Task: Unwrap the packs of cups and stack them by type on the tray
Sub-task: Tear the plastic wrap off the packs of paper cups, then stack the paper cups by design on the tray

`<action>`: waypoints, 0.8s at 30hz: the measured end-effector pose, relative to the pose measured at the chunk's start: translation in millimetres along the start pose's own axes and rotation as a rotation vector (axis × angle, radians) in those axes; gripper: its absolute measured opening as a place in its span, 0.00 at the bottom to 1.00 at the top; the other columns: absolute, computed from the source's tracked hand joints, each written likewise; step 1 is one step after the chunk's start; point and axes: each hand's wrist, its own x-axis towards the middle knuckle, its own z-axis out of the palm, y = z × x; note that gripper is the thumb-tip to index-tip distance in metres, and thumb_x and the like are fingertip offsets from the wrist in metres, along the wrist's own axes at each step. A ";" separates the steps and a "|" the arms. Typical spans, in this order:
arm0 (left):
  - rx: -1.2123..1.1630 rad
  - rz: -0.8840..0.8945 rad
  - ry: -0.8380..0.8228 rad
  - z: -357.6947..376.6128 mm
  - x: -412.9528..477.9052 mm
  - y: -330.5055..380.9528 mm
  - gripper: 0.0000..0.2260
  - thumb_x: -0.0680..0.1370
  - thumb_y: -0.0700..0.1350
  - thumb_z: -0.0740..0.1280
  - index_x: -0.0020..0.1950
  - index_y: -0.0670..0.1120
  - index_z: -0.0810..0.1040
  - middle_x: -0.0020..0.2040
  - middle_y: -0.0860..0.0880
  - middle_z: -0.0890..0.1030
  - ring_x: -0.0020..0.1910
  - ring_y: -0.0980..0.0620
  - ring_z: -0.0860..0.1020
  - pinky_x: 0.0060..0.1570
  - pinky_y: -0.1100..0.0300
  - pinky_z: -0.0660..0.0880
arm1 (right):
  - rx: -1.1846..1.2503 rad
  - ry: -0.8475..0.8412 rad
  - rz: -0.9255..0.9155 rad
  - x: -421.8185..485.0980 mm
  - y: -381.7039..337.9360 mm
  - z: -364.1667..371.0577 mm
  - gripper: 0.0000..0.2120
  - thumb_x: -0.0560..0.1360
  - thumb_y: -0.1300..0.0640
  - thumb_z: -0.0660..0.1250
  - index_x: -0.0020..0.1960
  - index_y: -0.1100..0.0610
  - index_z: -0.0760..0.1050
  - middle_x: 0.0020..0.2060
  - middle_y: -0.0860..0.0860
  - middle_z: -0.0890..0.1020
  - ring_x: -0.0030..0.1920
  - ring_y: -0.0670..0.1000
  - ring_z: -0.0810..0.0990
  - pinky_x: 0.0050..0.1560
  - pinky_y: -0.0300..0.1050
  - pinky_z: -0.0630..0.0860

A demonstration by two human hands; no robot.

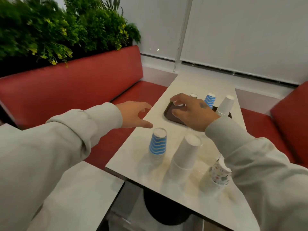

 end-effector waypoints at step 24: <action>-0.493 -0.191 -0.154 164.8 8.3 -48.0 0.48 0.67 0.49 0.81 0.79 0.53 0.56 0.75 0.51 0.67 0.72 0.48 0.68 0.69 0.52 0.67 | 0.014 -0.033 0.379 -0.9 -13.5 146.0 0.23 0.81 0.58 0.62 0.73 0.51 0.61 0.68 0.55 0.67 0.57 0.59 0.75 0.53 0.46 0.69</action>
